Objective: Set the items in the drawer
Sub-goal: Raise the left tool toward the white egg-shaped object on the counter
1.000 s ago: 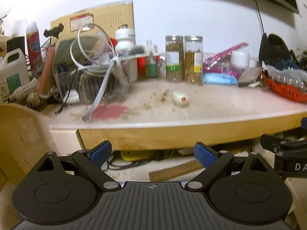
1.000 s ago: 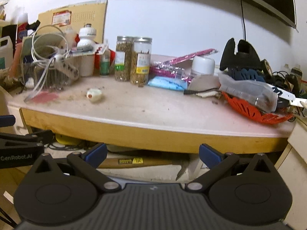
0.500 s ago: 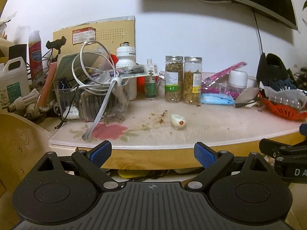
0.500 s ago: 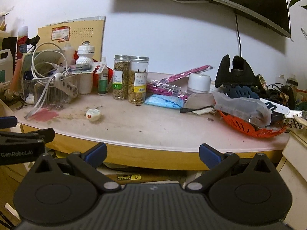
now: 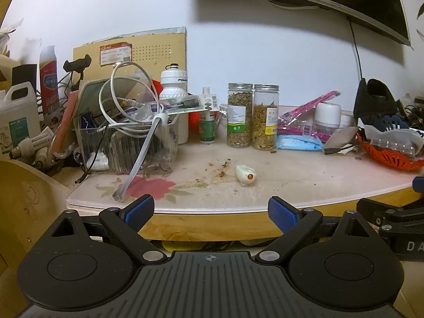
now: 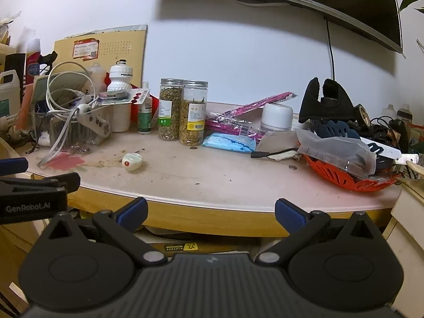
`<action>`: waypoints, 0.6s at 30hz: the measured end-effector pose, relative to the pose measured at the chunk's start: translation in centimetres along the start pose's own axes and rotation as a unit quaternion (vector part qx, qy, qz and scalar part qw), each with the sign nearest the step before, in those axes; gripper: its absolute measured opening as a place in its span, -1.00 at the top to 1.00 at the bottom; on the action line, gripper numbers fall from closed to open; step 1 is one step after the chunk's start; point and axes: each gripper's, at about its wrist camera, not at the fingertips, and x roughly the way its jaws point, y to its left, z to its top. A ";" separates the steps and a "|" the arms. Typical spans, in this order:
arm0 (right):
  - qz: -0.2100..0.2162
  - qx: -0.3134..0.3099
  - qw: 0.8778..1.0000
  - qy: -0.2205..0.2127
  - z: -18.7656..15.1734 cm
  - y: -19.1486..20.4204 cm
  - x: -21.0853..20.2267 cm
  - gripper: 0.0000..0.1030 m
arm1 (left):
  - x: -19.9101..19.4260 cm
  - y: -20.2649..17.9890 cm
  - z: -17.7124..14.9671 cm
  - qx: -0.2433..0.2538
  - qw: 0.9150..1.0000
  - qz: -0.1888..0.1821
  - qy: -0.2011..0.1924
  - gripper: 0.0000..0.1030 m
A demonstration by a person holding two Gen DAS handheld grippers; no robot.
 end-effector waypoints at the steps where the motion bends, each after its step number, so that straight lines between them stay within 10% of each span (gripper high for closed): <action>1: 0.000 0.001 1.000 0.001 0.0 0.0 0.0 -0.99 | 0.1 0.1 0.0 -0.001 1.000 0.000 0.001 -0.83; 18: -0.002 0.002 1.000 0.005 -0.1 0.1 0.3 -0.99 | 3.0 -0.2 -0.1 0.000 1.000 0.005 -0.005 -0.82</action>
